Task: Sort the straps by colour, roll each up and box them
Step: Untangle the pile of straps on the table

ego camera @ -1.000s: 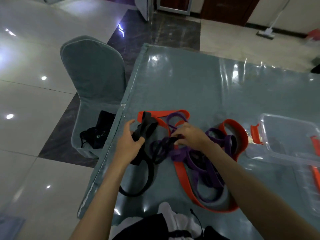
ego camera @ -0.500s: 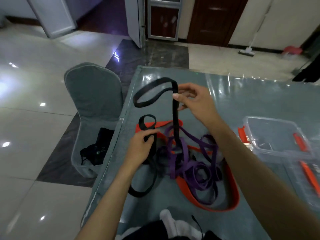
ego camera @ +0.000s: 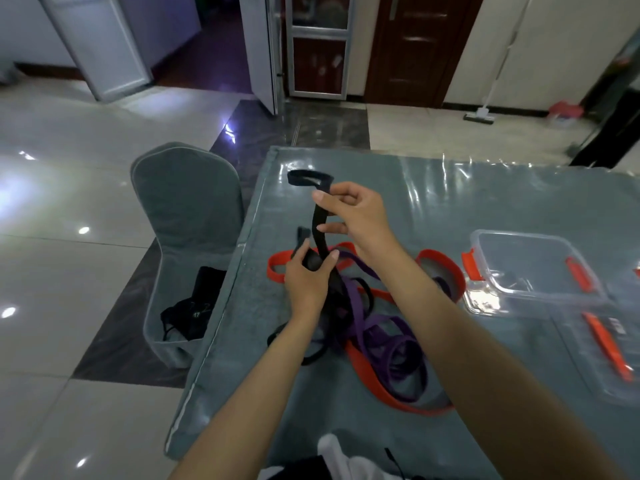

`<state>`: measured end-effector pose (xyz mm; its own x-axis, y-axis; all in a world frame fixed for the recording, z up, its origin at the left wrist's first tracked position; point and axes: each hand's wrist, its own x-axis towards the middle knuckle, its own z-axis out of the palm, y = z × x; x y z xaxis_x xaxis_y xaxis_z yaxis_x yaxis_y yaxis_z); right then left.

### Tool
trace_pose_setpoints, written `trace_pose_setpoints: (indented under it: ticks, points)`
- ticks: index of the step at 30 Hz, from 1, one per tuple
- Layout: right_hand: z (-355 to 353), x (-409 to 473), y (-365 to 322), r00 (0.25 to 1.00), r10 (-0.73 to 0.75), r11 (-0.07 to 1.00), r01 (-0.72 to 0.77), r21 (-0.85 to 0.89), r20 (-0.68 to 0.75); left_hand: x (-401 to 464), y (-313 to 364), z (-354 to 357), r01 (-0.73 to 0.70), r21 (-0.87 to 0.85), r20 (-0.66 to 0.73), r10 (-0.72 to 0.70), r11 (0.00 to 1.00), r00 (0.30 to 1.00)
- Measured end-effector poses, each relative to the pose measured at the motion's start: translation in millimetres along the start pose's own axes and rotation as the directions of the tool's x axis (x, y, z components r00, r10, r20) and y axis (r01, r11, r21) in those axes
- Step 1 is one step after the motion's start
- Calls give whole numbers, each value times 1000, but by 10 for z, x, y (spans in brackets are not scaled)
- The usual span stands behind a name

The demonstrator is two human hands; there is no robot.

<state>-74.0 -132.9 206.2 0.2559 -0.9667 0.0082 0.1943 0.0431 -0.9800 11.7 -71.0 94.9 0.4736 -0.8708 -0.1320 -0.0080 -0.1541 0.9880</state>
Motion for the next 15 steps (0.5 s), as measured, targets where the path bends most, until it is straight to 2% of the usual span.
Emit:
trace_pose_setpoints:
  ticks: [2, 4, 6, 8, 11, 15]
  points:
    - [-53, -29, 71, 999, 42, 999, -42, -9, 9, 15, -31, -25, -14, 22, -25, 14, 1000, 1000]
    - [-84, -36, 126, 996, 84, 996, -84, -8, 38, 12, -64, -54, -29, 67, 13, 29, 997, 1000]
    - [-112, -14, 182, 985, 118, 993, -120, 11, 128, -26, -98, -76, -68, 75, 60, 64, 995, 996]
    - [-159, 14, 281, 972, 117, 989, -97, -110, 203, -71, -114, -111, -98, 61, 75, 93, 993, 993]
    - [-283, 2, 603, 983, 78, 933, -13, -359, 167, -76, -109, -209, -118, 10, 12, 118, 993, 993]
    - [-532, -209, 1190, 950, 239, 898, -138, -419, 199, -32, -61, -384, -55, -88, -44, 51, 995, 998]
